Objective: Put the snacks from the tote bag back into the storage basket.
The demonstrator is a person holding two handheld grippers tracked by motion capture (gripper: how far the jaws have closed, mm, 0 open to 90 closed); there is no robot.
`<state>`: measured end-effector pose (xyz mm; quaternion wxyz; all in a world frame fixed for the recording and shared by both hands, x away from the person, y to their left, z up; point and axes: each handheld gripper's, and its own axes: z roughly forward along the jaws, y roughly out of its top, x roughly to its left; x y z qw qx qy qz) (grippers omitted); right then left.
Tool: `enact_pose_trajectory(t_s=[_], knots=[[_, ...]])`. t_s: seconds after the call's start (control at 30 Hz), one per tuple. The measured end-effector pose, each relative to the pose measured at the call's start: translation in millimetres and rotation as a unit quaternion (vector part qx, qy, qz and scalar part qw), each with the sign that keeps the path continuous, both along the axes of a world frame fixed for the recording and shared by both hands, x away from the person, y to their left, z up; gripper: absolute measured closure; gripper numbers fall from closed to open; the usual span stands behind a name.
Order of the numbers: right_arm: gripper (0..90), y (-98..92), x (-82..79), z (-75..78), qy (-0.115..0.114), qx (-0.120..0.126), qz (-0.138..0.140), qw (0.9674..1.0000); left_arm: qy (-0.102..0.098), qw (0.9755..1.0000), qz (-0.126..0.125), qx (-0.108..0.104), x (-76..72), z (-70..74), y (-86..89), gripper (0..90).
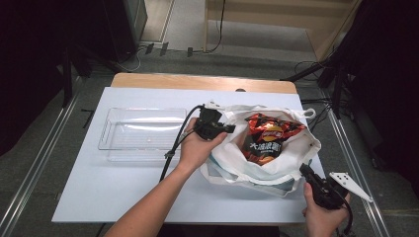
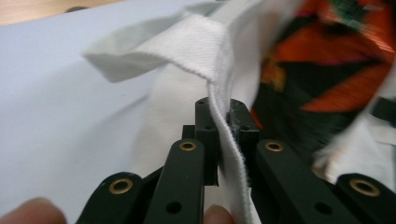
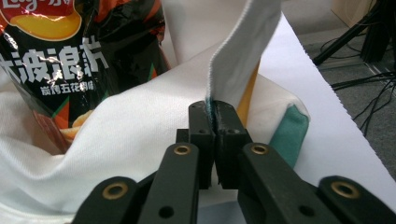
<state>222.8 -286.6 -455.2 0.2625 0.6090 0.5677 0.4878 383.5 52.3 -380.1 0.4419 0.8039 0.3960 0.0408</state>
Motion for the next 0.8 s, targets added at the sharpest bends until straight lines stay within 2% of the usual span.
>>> enact_pose_trajectory(t_s=[0.03,0.07,0.1,0.13,0.17,0.23,0.27,0.3,0.33,0.37,0.4,0.43,0.47,0.5,0.53,0.57,0.6,0.63,0.7,0.73,0.77,0.8], knots=[[89.3,-1.0,-0.9,0.1,0.002,-0.003,0.001,1.0,0.003,0.9997,0.022,0.004,7.3,-1.9,6.3,86.5],[89.4,-1.9,-1.8,0.1,0.005,-0.007,0.0,1.0,0.003,0.9997,0.022,0.004,7.3,-1.9,6.3,86.7],[89.4,-1.9,-1.8,0.1,0.005,-0.007,0.0,1.0,0.001,0.9993,0.035,0.013,10.2,-3.5,7.9,86.7],[89.5,-5.3,-3.9,-1.1,0.007,-0.015,0.003,0.9999,-0.01,0.9976,0.046,0.051,14.1,-8.8,6.0,86.7],[89.5,-5.3,-3.9,-1.1,0.007,-0.015,0.003,0.9999,-0.01,0.9976,0.046,0.051,14.1,-8.8,6.0,86.8],[89.8,-12.4,-6.5,-4.2,0.017,-0.024,0.003,0.9996,-0.004,0.9944,0.075,0.074,22.0,-15.9,8.5,87.2],[89.9,-15.8,-7.3,-5.4,0.022,-0.031,-0.001,0.9993,-0.008,0.9925,0.093,0.079,23.6,-16.6,10.1,87.6],[90.0,-18.4,-8.2,-5.8,0.027,-0.034,-0.004,0.9991,-0.006,0.9913,0.106,0.077,27.1,-18.0,13.5,87.8],[90.0,-23.2,-8.9,-6.3,0.03,-0.026,-0.002,0.9992,0.002,0.9917,0.107,0.07,28.5,-19.9,13.9,87.8],[89.9,-24.4,-8.5,-6.9,0.036,-0.015,-0.001,0.9993,-0.001,0.9921,0.105,0.069,27.4,-21.4,11.5,87.7],[89.8,-23.7,-7.6,-7.8,0.041,-0.016,-0.003,0.999,-0.001,0.9933,0.093,0.068,25.1,-21.7,9.0,87.4],[89.8,-23.7,-7.6,-7.8,0.041,-0.016,-0.003,0.999,-0.001,0.9933,0.093,0.068,25.1,-21.7,9.0,85.7],[88.8,-23.5,-6.4,-9.0,0.045,-0.01,0.003,0.9989,0.008,0.9959,0.065,0.062,22.1,-21.2,6.1,85.7],[81.0,-25.5,-5.6,-10.1,0.04,0.01,0.015,0.999,0.007,0.9966,0.054,0.062,19.4,-19.9,4.5,77.1],[62.8,-26.2,-8.9,-7.1,0.017,0.02,0.005,0.9996,0.0,0.9971,0.045,0.062,14.9,-17.1,2.9,61.3],[58.3,-25.1,-11.6,-2.7,0.003,0.014,-0.003,0.9999,-0.004,0.9982,0.03,0.051,11.4,-14.6,2.6,56.4],[55.9,-23.3,-14.7,2.8,-0.014,0.007,-0.01,0.9998,-0.01,0.9987,0.028,0.042,4.9,-9.4,3.2,54.6],[55.9,-23.3,-14.7,2.8,-0.014,0.007,-0.01,0.9998,-0.01,0.9987,0.028,0.042,4.9,-9.4,3.2,53.1],[54.0,-15.7,-21.1,14.5,-0.05,-0.006,-0.019,0.9985,-0.016,0.9989,0.03,0.033,2.1,-5.7,4.6,50.7],[54.2,-10.4,-24.1,19.8,-0.063,-0.019,-0.021,0.9976,-0.019,0.9985,0.036,0.036,1.1,-4.9,4.2,48.4],[58.8,5.0,-26.9,28.5,-0.086,-0.032,-0.001,0.9958,-0.026,0.998,0.041,0.041,0.4,-5.3,2.7,47.5],[58.8,5.0,-26.9,28.5,-0.086,-0.032,-0.001,0.9958,-0.026,0.998,0.041,0.041,0.4,-5.3,2.7,46.9]])
